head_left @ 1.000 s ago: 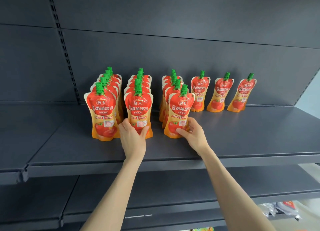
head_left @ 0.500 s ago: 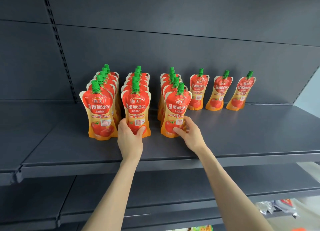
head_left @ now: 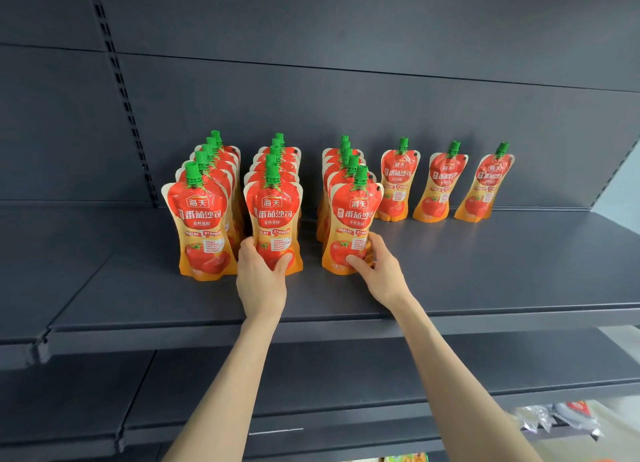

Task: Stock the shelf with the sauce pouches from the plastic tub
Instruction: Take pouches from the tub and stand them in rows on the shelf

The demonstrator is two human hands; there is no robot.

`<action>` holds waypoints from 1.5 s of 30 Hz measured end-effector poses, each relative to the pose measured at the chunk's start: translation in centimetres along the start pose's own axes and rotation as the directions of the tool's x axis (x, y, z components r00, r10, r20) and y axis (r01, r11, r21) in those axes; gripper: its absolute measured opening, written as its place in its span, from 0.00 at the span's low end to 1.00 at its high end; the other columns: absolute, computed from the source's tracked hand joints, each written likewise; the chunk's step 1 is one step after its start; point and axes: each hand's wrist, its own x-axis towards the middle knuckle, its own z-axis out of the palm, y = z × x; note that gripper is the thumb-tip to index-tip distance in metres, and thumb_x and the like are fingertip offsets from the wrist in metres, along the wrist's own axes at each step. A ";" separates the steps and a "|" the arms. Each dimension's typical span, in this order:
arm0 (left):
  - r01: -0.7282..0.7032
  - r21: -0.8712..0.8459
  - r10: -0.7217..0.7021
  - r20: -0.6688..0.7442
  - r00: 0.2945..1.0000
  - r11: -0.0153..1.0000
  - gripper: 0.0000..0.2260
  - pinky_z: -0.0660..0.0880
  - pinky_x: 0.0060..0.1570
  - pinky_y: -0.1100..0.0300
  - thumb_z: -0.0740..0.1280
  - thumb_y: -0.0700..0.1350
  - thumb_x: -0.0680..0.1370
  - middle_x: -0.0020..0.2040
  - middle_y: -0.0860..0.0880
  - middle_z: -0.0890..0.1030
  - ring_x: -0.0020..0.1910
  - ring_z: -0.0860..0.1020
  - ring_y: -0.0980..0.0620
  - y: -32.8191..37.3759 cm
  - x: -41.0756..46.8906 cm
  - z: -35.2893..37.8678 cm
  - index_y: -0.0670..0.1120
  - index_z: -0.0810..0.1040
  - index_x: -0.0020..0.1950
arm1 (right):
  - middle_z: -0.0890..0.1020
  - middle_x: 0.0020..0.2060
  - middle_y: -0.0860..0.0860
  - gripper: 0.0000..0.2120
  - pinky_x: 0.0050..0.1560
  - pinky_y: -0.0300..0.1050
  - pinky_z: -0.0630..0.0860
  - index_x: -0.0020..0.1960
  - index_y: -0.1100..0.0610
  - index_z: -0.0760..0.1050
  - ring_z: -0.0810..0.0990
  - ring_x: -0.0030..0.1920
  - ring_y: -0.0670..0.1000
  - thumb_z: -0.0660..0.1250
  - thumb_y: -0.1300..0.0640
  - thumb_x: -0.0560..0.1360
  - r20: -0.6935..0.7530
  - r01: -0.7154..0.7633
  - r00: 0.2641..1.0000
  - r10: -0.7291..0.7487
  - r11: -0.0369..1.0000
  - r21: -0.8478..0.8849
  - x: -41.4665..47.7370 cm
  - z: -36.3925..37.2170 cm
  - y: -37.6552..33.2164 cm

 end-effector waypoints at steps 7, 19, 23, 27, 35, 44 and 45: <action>-0.005 -0.048 0.005 -0.005 1.000 0.999 0.29 0.73 0.57 0.49 0.72 0.50 0.72 0.64 0.43 0.73 0.62 0.74 0.44 -0.2 0.0 0.1 0.41 0.65 0.68 | 0.74 0.65 0.50 0.25 0.58 0.41 0.69 0.69 0.54 0.63 0.74 0.64 0.50 0.67 0.52 0.76 -0.021 -0.004 1.000 0.004 1.000 0.003 -0.1 0.0 -0.1; -0.033 -0.206 0.051 0.084 0.995 0.978 0.32 0.74 0.55 0.55 0.70 0.53 0.73 0.65 0.45 0.73 0.62 0.73 0.48 0.5 2.1 -0.4 0.43 0.61 0.71 | 0.75 0.64 0.50 0.26 0.56 0.39 0.70 0.69 0.54 0.63 0.72 0.56 0.43 0.68 0.52 0.75 -0.026 -0.010 1.000 0.011 1.000 0.022 -0.2 -0.1 -0.2; -0.006 -0.237 0.044 0.155 0.987 0.971 0.32 0.69 0.41 0.72 0.72 0.53 0.72 0.62 0.46 0.73 0.54 0.72 0.56 0.4 3.1 -0.5 0.43 0.60 0.68 | 0.75 0.64 0.49 0.25 0.55 0.39 0.70 0.68 0.54 0.63 0.72 0.56 0.43 0.68 0.51 0.75 -0.015 -0.019 1.000 0.020 1.000 0.017 -0.2 -0.1 -0.1; 0.009 -0.252 0.042 0.196 0.980 0.968 0.33 0.68 0.41 0.71 0.72 0.53 0.72 0.62 0.47 0.73 0.53 0.71 0.57 -0.1 3.5 -0.5 0.44 0.59 0.68 | 0.75 0.63 0.48 0.25 0.54 0.36 0.70 0.67 0.54 0.63 0.73 0.55 0.42 0.68 0.50 0.75 -0.007 -0.022 1.000 0.023 1.000 0.019 -0.1 -0.1 0.0; -0.027 -0.248 0.070 0.164 0.984 0.968 0.30 0.67 0.32 0.76 0.71 0.52 0.73 0.59 0.51 0.72 0.51 0.71 0.58 -0.3 3.2 -0.1 0.43 0.60 0.67 | 0.75 0.63 0.49 0.25 0.55 0.38 0.70 0.68 0.54 0.64 0.73 0.56 0.43 0.68 0.51 0.75 -0.003 -0.027 1.000 0.027 0.999 0.017 -0.1 -0.1 -0.1; -0.028 -0.239 0.066 0.152 0.986 0.971 0.29 0.67 0.39 0.75 0.70 0.52 0.73 0.62 0.47 0.74 0.52 0.72 0.57 -0.2 2.9 0.3 0.43 0.60 0.67 | 0.75 0.64 0.49 0.25 0.56 0.39 0.70 0.68 0.54 0.64 0.73 0.56 0.43 0.68 0.51 0.75 -0.004 -0.035 0.999 0.036 0.999 0.015 -0.1 0.0 -0.1; -0.029 -0.238 0.067 0.151 0.986 0.971 0.29 0.67 0.39 0.74 0.70 0.52 0.73 0.62 0.47 0.74 0.52 0.72 0.57 -0.2 2.9 0.3 0.43 0.60 0.67 | 0.75 0.64 0.49 0.25 0.56 0.38 0.70 0.68 0.54 0.64 0.73 0.56 0.43 0.67 0.51 0.75 -0.005 -0.036 0.999 0.036 0.999 0.011 -0.1 0.0 -0.1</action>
